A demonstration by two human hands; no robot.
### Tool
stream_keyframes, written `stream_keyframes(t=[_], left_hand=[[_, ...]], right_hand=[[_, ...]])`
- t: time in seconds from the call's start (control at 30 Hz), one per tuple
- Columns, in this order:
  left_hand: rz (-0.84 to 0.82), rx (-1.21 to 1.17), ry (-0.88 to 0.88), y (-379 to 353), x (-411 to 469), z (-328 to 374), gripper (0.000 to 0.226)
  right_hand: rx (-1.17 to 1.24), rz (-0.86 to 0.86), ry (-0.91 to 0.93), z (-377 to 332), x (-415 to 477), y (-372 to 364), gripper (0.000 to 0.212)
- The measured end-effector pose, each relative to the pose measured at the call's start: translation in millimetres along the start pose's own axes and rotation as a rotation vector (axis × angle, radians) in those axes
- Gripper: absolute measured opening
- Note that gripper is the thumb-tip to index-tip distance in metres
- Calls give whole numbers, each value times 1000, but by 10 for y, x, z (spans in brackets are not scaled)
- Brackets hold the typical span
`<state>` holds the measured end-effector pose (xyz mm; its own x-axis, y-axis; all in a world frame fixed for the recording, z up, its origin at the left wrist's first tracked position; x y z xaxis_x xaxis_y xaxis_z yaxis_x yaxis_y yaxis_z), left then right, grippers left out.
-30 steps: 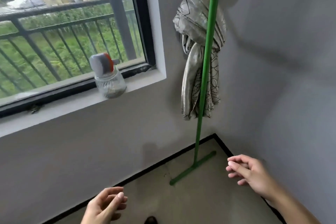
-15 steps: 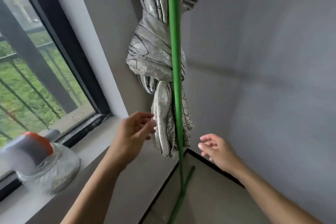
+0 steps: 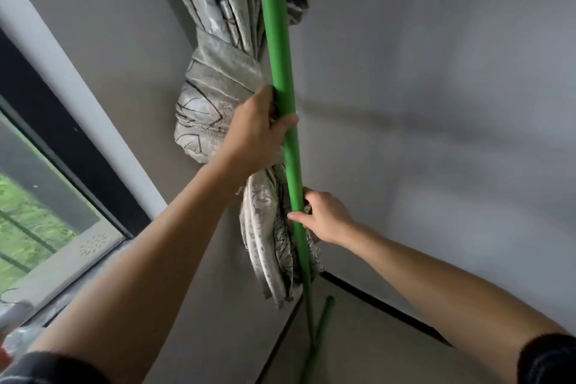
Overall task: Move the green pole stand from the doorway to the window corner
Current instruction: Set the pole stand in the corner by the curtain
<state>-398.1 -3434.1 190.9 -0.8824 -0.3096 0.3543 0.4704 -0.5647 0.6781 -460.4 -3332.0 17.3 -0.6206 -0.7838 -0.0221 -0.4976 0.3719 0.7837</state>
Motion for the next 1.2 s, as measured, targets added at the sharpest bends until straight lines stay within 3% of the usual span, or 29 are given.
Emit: stream_keyframes(t=[0.5, 0.8, 1.03, 1.2], left_hand=[[-65, -33, -70, -280, 661, 388, 28], [-141, -4, -144, -130, 508, 239, 30], [-163, -22, -141, -112, 458, 223, 31], [-149, -36, -132, -107, 424, 222, 33]], right_hand=[[-74, 288, -268, 320, 163, 344, 30], [-163, 325, -284, 184, 32, 21, 33], [-127, 277, -436, 113, 43, -5, 30], [117, 215, -383, 135, -270, 107, 26]])
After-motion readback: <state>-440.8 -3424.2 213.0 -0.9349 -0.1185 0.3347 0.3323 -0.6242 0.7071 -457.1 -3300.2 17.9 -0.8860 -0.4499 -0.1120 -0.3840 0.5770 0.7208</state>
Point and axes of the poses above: each hand's wrist, its own x-axis towards the middle knuckle, its own y-axis out of the back of the hand, z = x × y, the point moved 4 cm from there along x, towards the middle knuckle, and after that the axes turned 7 degrees about -z, right-handed, at the moved point
